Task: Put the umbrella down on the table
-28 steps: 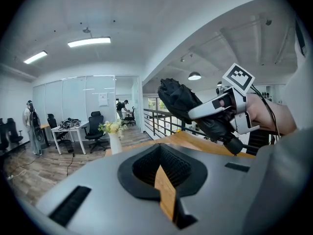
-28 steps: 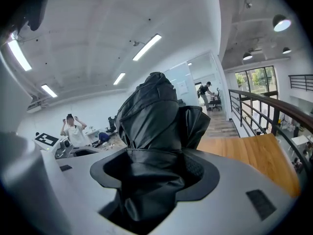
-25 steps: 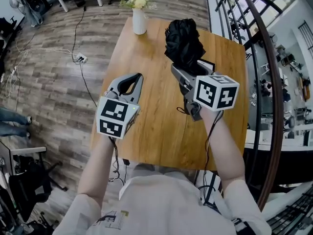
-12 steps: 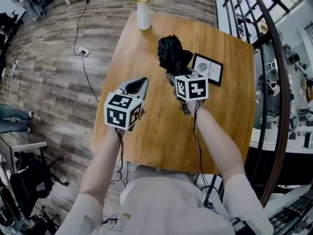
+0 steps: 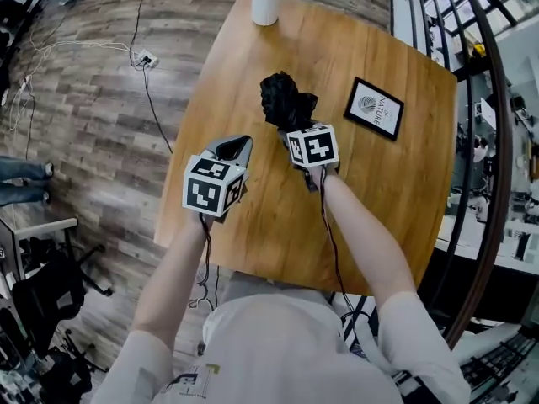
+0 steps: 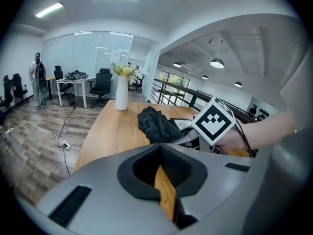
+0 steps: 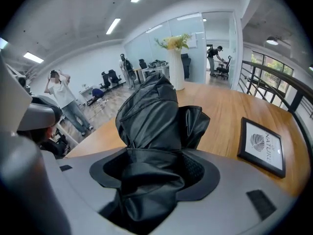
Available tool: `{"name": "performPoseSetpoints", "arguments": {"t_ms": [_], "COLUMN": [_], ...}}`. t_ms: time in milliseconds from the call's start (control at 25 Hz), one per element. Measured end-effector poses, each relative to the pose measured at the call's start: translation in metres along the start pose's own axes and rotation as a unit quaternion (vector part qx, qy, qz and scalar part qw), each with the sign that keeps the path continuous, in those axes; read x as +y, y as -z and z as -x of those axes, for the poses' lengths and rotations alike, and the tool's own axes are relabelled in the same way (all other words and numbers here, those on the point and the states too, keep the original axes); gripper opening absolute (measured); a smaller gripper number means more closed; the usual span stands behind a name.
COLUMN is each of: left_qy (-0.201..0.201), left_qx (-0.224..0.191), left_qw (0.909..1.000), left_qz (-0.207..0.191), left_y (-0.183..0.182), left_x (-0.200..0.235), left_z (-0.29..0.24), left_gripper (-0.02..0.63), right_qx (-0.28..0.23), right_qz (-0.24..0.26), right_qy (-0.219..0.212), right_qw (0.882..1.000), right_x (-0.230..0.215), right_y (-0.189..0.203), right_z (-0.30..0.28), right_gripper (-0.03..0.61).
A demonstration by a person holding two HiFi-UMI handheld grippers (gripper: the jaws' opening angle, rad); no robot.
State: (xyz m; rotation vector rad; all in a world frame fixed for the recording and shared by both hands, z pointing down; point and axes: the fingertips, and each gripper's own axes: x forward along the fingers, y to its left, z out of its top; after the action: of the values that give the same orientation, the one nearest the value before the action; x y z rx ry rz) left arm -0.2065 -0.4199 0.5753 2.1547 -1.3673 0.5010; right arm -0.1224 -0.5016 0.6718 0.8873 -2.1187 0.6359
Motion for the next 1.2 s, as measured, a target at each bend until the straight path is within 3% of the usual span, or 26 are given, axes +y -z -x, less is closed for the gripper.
{"name": "performPoseSetpoints", "arguments": {"t_ms": [400, 560, 760, 960, 1200], "left_qy": [-0.001, 0.003, -0.005, -0.024, -0.055], "left_qx": [0.031, 0.025, 0.01, -0.038, -0.104], "left_qw": [0.999, 0.9988, 0.999, 0.9986, 0.9927], "left_qz": [0.031, 0.042, 0.043, 0.029, -0.027], "left_y": [0.043, 0.041, 0.033, -0.017, -0.079], "left_x": [0.009, 0.004, 0.002, -0.006, -0.023], "left_z": [-0.002, -0.002, 0.015, 0.038, 0.095], "left_gripper": [0.017, 0.017, 0.017, 0.017, 0.017], "right_qx": [0.076, 0.076, 0.0, -0.079, -0.222], "right_qz": [-0.012, -0.004, 0.001, -0.002, 0.017], "right_qy": [0.009, -0.002, -0.007, -0.02, -0.039], "right_qw": [0.997, 0.997, 1.0, 0.997, 0.974], "right_x": [0.005, 0.002, 0.011, 0.011, 0.037], "right_y": [0.058, 0.061, 0.012, -0.054, -0.115], "right_z": [-0.045, -0.041, -0.009, 0.051, 0.173], "right_gripper": [0.307, 0.331, 0.275, 0.26, 0.192]}}
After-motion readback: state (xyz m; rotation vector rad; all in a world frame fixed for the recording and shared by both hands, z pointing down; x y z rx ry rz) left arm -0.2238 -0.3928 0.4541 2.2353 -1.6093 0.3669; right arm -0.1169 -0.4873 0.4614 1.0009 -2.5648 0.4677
